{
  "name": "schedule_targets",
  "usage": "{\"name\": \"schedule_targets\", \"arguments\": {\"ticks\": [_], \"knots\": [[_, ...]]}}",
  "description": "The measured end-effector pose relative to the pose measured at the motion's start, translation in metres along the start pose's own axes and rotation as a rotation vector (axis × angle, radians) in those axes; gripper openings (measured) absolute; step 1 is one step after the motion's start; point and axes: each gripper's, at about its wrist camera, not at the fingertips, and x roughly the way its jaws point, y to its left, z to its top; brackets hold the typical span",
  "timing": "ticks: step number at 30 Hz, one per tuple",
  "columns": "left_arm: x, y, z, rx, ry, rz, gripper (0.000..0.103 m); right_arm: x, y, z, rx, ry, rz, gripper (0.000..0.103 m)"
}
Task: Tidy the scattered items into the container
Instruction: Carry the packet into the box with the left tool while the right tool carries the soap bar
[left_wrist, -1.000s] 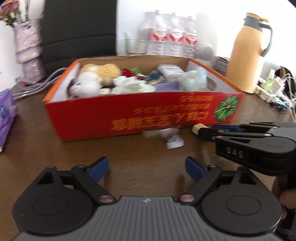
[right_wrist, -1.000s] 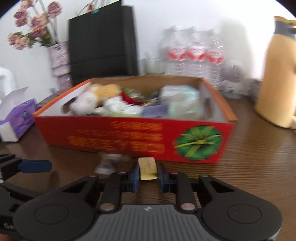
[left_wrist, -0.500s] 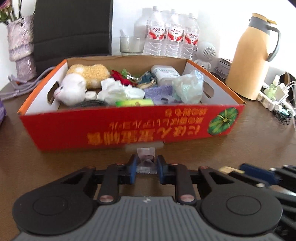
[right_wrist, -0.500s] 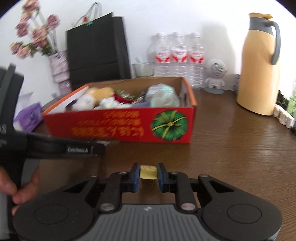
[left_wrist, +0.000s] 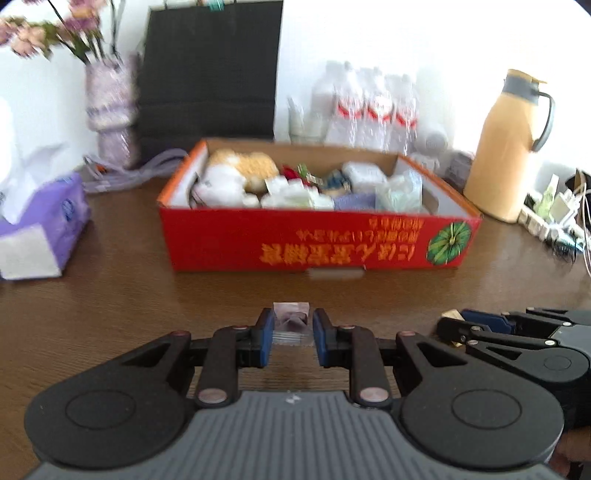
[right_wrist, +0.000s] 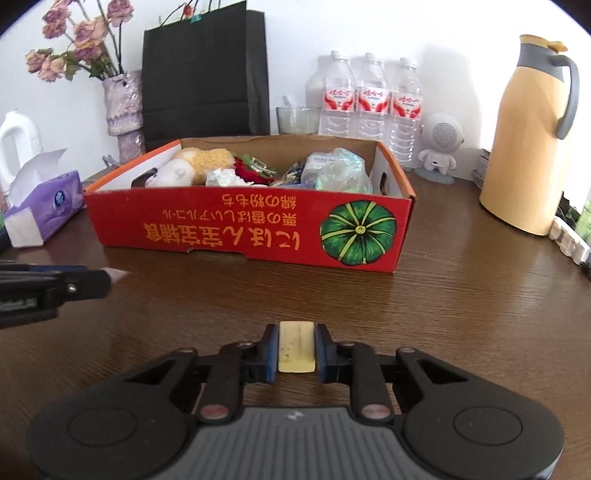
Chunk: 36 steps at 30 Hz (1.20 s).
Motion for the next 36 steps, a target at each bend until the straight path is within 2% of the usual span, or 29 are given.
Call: {"name": "schedule_targets", "arguments": {"ticks": [3,6,9,12,15,21,24,28,31,33,36], "knots": [[-0.032,0.002,-0.01,0.036,-0.117,0.033,0.023,-0.036,0.005,-0.001,0.005,-0.123,0.019,0.019],[-0.065,0.004,-0.028,0.05,-0.202,0.014,0.023,-0.072,0.016,-0.008,-0.001,-0.219,0.006,0.019],[-0.096,0.008,-0.045,0.038,-0.269,0.02,0.023,-0.103,0.024,-0.026,0.007,-0.291,0.016,0.019],[-0.127,0.01,-0.061,0.028,-0.349,0.055,0.023,-0.134,0.035,-0.052,-0.051,-0.39,0.004,0.019],[-0.153,0.01,-0.081,0.023,-0.434,0.082,0.023,-0.159,0.04,-0.076,-0.093,-0.453,-0.028,0.019],[-0.183,0.016,-0.103,-0.007,-0.497,0.114,0.024,-0.197,0.036,-0.108,-0.05,-0.528,-0.047,0.019],[-0.186,0.016,-0.099,-0.002,-0.506,0.11,0.024,-0.203,0.033,-0.108,-0.053,-0.546,-0.068,0.019],[-0.173,0.016,-0.08,-0.001,-0.51,0.108,0.024,-0.196,0.027,-0.093,-0.038,-0.552,-0.05,0.019],[-0.152,0.017,-0.053,0.013,-0.551,0.091,0.024,-0.179,0.026,-0.068,-0.058,-0.573,-0.044,0.019],[-0.135,0.019,-0.034,0.028,-0.592,0.105,0.024,-0.164,0.024,-0.045,-0.058,-0.588,-0.041,0.019],[-0.108,0.024,-0.004,0.024,-0.612,0.107,0.024,-0.136,0.023,-0.01,-0.069,-0.605,-0.049,0.019]]}}
